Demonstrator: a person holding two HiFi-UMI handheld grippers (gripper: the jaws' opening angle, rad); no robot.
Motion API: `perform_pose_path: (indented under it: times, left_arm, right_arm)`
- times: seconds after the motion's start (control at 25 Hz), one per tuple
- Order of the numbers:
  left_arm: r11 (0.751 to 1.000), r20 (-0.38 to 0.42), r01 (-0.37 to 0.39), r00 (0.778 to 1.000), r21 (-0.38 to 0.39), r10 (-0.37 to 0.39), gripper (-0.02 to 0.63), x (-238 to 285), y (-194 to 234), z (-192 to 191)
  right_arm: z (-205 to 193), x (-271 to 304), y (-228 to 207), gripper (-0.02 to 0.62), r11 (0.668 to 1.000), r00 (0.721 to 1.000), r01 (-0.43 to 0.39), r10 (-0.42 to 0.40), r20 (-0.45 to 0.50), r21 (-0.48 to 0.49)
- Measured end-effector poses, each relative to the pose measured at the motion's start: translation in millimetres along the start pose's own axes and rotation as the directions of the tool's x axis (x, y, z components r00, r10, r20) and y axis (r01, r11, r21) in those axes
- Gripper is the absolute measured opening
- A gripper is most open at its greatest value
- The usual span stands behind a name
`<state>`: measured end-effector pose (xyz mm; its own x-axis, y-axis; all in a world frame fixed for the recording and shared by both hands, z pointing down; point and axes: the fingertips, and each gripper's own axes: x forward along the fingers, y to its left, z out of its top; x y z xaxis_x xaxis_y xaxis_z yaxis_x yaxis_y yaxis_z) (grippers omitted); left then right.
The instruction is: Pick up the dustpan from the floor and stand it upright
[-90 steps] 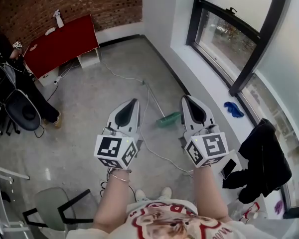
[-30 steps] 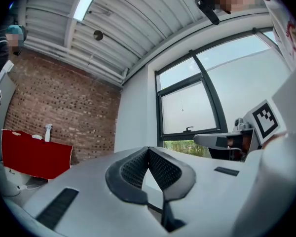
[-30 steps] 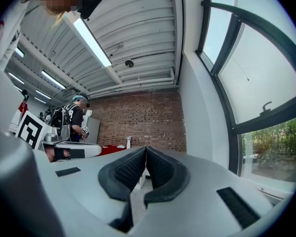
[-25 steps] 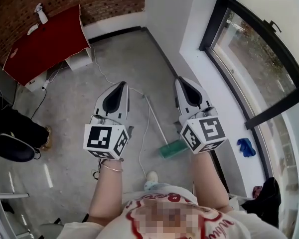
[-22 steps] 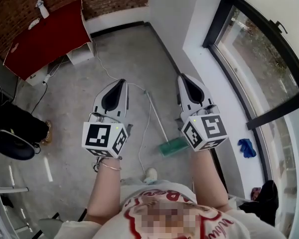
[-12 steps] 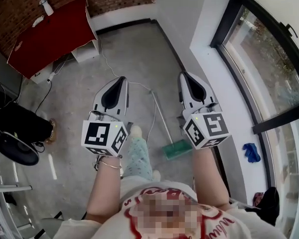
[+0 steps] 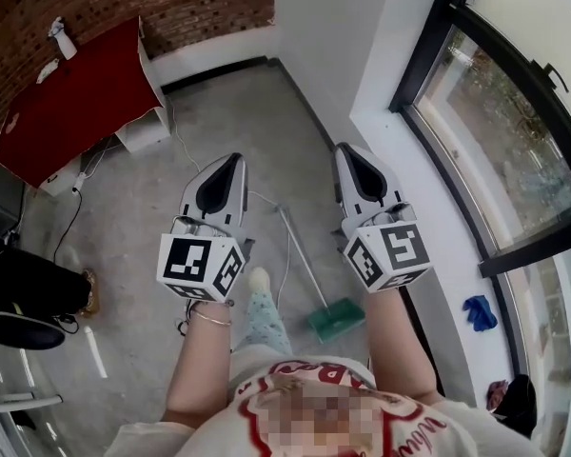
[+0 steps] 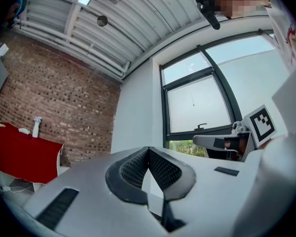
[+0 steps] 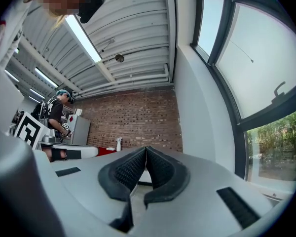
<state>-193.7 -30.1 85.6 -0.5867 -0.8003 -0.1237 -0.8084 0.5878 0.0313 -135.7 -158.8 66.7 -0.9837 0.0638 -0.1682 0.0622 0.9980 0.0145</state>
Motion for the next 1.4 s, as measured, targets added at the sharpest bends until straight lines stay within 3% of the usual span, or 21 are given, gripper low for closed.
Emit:
perform_pose_path:
  times: [0.28, 0.6, 0.92, 1.24, 1.4]
  left_arm:
    - [0.998, -0.027, 0.064, 0.998, 0.017, -0.063, 0.003, 98.9, 76.2, -16.3]
    - [0.992, -0.092, 0.12, 0.988, -0.029, -0.123, 0.003, 195.0, 162.4, -63.7]
    - [0.979, -0.16, 0.163, 0.97, -0.126, -0.182, 0.003, 225.5, 182.7, -134.7]
    - [0.957, -0.261, 0.222, 0.928, -0.185, -0.266, 0.003, 221.3, 165.0, -224.2]
    - [0.958, -0.308, 0.192, 0.918, -0.213, -0.252, 0.003, 215.9, 170.2, -281.4]
  right_arm:
    - [-32.7, 123.0, -24.7, 0.023, 1.0, 1.0, 0.007, -0.007, -0.013, 0.013]
    - [-98.5, 239.8, -48.8, 0.023, 0.998, 0.996, 0.043, -0.039, -0.084, 0.051]
    - [-173.4, 257.5, -64.7, 0.023, 0.994, 0.975, 0.092, -0.079, -0.206, 0.055]
    - [-257.1, 245.2, -60.4, 0.023, 0.998, 0.953, 0.027, -0.009, -0.301, 0.057]
    - [-321.9, 237.3, -64.7, 0.023, 0.997, 0.93, 0.028, 0.002, -0.368, 0.078]
